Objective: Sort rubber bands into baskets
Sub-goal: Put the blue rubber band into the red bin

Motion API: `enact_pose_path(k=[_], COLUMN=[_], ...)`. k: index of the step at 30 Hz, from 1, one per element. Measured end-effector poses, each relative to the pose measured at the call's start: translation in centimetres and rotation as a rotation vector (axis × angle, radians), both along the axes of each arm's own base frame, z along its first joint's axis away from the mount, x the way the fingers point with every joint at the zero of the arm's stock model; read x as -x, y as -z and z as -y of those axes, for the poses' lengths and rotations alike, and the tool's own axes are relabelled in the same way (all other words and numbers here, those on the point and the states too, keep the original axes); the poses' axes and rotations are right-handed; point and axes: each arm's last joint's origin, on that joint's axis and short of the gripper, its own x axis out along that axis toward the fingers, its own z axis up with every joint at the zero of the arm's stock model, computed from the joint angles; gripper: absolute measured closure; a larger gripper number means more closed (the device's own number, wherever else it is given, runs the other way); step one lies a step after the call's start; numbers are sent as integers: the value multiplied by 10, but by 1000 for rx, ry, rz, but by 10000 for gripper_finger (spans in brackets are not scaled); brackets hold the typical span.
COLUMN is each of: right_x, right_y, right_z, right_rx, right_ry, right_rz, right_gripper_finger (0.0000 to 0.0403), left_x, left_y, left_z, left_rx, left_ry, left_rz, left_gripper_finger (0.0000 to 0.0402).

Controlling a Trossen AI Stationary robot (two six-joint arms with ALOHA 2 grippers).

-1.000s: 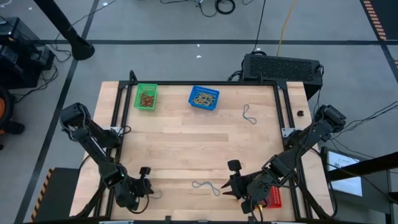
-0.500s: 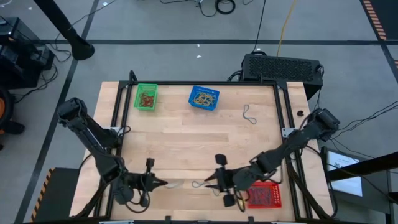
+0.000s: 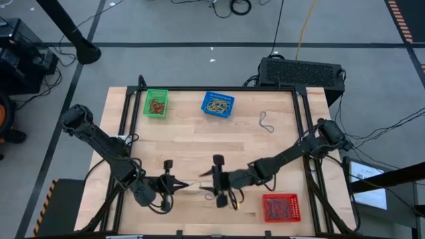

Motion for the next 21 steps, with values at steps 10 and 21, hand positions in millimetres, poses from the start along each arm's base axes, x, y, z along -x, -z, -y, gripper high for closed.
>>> enact_pose_path(k=[10,21], right_x=[-12,-14], right_y=[1,2], right_z=[25,32], right_rx=[-62,-50], right_ry=[-97,-99], right_rz=[-24,-38], right_gripper_finger=[133,157], left_x=[-16,-29], left_y=[-6,-15], left_z=[-12,-20], left_rx=[33,67], left_ry=[-17,29], left_rz=[48,112], left_gripper_finger=[401,401])
